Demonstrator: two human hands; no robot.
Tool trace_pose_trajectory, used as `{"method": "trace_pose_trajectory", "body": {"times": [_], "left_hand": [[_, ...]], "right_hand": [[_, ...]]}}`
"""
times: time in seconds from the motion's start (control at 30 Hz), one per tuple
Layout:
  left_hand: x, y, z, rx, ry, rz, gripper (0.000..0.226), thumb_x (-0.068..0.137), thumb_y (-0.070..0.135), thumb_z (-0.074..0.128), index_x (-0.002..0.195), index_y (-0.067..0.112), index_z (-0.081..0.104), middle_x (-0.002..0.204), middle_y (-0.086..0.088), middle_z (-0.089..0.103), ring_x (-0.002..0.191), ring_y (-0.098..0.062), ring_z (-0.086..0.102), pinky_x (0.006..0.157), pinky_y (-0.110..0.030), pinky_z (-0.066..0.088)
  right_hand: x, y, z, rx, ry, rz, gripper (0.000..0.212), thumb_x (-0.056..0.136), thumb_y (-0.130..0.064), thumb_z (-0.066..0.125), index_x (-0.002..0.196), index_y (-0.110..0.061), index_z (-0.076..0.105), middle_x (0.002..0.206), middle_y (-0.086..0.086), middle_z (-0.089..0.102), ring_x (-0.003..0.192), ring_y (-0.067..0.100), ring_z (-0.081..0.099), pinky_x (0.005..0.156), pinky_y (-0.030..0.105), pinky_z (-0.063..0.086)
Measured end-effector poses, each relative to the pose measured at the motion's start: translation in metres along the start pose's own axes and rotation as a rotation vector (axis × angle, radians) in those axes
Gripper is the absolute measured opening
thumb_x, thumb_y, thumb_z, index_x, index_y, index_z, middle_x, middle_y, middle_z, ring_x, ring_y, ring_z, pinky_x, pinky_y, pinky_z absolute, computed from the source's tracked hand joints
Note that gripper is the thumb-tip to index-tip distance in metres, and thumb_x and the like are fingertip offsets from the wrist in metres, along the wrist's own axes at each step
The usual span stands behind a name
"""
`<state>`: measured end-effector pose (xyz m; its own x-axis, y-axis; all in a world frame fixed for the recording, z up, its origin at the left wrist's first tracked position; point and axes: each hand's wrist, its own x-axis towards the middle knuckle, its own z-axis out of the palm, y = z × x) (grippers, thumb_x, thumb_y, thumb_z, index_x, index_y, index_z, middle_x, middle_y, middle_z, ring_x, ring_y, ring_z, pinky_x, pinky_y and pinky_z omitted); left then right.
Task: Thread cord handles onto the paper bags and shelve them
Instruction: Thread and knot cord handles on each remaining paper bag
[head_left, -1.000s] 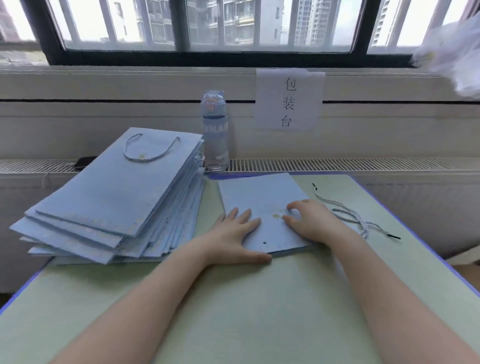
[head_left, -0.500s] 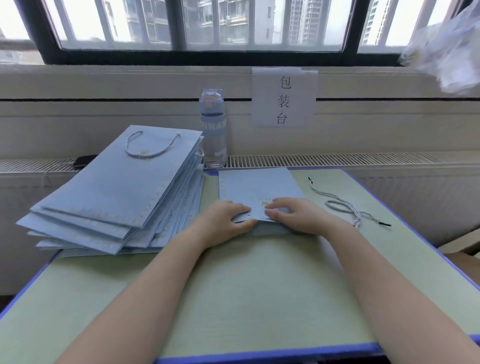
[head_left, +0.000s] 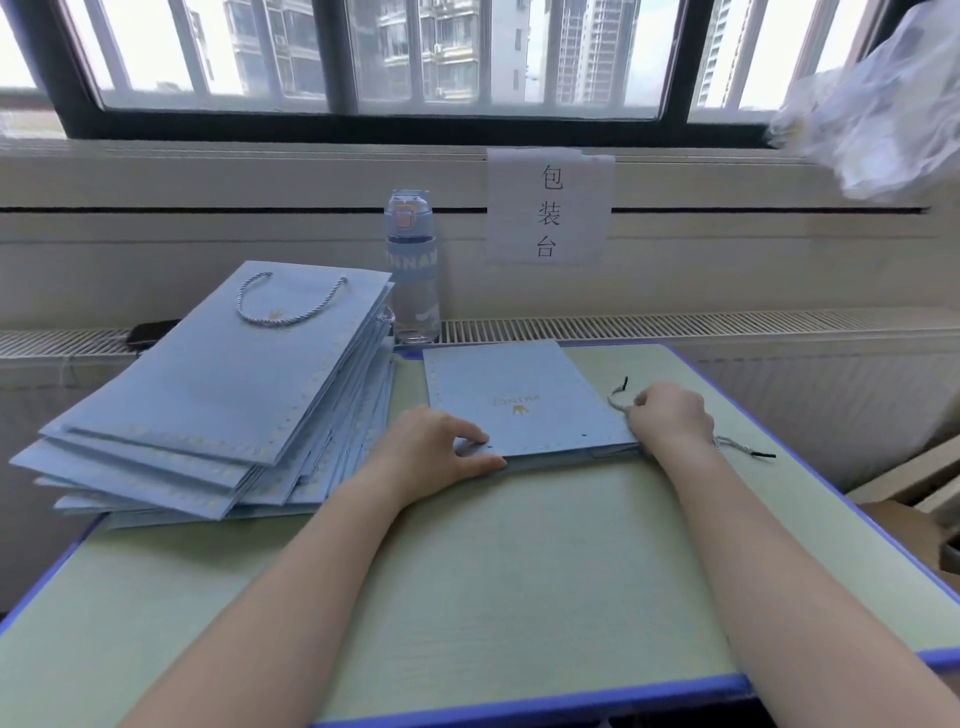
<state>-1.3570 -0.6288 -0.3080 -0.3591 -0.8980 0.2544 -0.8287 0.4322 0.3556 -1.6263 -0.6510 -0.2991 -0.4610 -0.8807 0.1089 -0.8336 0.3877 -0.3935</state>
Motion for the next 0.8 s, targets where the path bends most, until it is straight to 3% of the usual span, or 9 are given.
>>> {"method": "trace_pose_trajectory", "body": {"times": [0.17, 0.27, 0.33, 0.4, 0.53, 0.6, 0.67, 0.8], "left_hand": [[0.001, 0.000, 0.001, -0.028, -0.024, -0.015, 0.046, 0.076, 0.061, 0.065, 0.110, 0.030, 0.071, 0.115, 0.013, 0.068, 0.110, -0.011, 0.058, 0.094, -0.028, 0.044], [0.001, 0.000, 0.001, -0.038, -0.034, -0.020, 0.047, 0.076, 0.061, 0.066, 0.110, 0.029, 0.070, 0.116, 0.012, 0.067, 0.111, -0.011, 0.057, 0.094, -0.027, 0.043], [0.001, 0.000, 0.001, -0.065, -0.037, -0.027, 0.047, 0.076, 0.059, 0.067, 0.111, 0.028, 0.070, 0.117, 0.012, 0.067, 0.111, -0.010, 0.057, 0.094, -0.027, 0.043], [0.001, -0.001, 0.002, -0.088, -0.038, -0.029, 0.048, 0.076, 0.057, 0.068, 0.112, 0.025, 0.070, 0.117, 0.010, 0.067, 0.111, -0.010, 0.057, 0.094, -0.027, 0.043], [0.003, -0.001, 0.002, -0.153, -0.002, -0.059, 0.049, 0.074, 0.049, 0.074, 0.104, 0.011, 0.073, 0.103, 0.000, 0.071, 0.099, -0.012, 0.061, 0.094, -0.031, 0.047], [0.003, -0.002, 0.002, -0.145, -0.009, -0.041, 0.046, 0.075, 0.047, 0.075, 0.097, 0.006, 0.074, 0.089, -0.004, 0.069, 0.088, -0.014, 0.060, 0.090, -0.035, 0.048], [0.002, -0.004, 0.000, -0.122, -0.026, -0.011, 0.044, 0.077, 0.046, 0.074, 0.097, 0.008, 0.074, 0.093, -0.008, 0.072, 0.088, -0.017, 0.062, 0.086, -0.036, 0.050], [0.002, -0.003, -0.004, -0.065, -0.040, 0.022, 0.039, 0.081, 0.043, 0.071, 0.096, 0.008, 0.072, 0.090, -0.011, 0.070, 0.082, -0.019, 0.060, 0.077, -0.032, 0.047]], "right_hand": [[-0.002, -0.005, -0.001, 0.069, 0.168, -0.029, 0.021, 0.095, -0.015, 0.046, 0.108, -0.013, 0.062, 0.113, 0.012, 0.061, 0.118, 0.033, 0.042, 0.093, 0.039, 0.032], [-0.006, -0.015, -0.006, 0.379, 0.323, -0.339, 0.012, 0.095, -0.016, 0.052, 0.100, -0.008, 0.059, 0.095, 0.009, 0.064, 0.101, 0.032, 0.054, 0.084, 0.036, 0.038], [-0.017, -0.026, -0.013, 0.606, 0.256, -0.550, 0.003, 0.093, -0.014, 0.057, 0.093, -0.012, 0.060, 0.084, -0.001, 0.063, 0.088, 0.018, 0.060, 0.073, 0.021, 0.041], [-0.027, -0.035, -0.015, 0.673, 0.073, -0.653, 0.008, 0.091, -0.010, 0.059, 0.087, -0.018, 0.060, 0.080, -0.007, 0.066, 0.083, 0.005, 0.061, 0.070, 0.011, 0.043], [-0.026, -0.030, -0.006, 0.403, -0.212, -0.606, 0.023, 0.084, -0.004, 0.056, 0.079, -0.024, 0.065, 0.078, -0.005, 0.067, 0.080, 0.014, 0.060, 0.064, 0.006, 0.042], [-0.025, -0.026, -0.005, 0.232, -0.255, -0.556, 0.025, 0.082, -0.004, 0.052, 0.076, -0.024, 0.066, 0.073, -0.012, 0.060, 0.075, 0.014, 0.055, 0.060, 0.010, 0.039], [-0.026, -0.027, -0.010, 0.178, -0.219, -0.531, 0.024, 0.083, -0.006, 0.051, 0.078, -0.024, 0.066, 0.075, -0.015, 0.054, 0.079, 0.013, 0.051, 0.068, 0.021, 0.037], [-0.033, -0.033, -0.015, 0.315, -0.246, -0.636, 0.031, 0.084, -0.004, 0.052, 0.103, -0.023, 0.069, 0.105, -0.011, 0.059, 0.099, 0.009, 0.049, 0.082, 0.020, 0.035]]}}
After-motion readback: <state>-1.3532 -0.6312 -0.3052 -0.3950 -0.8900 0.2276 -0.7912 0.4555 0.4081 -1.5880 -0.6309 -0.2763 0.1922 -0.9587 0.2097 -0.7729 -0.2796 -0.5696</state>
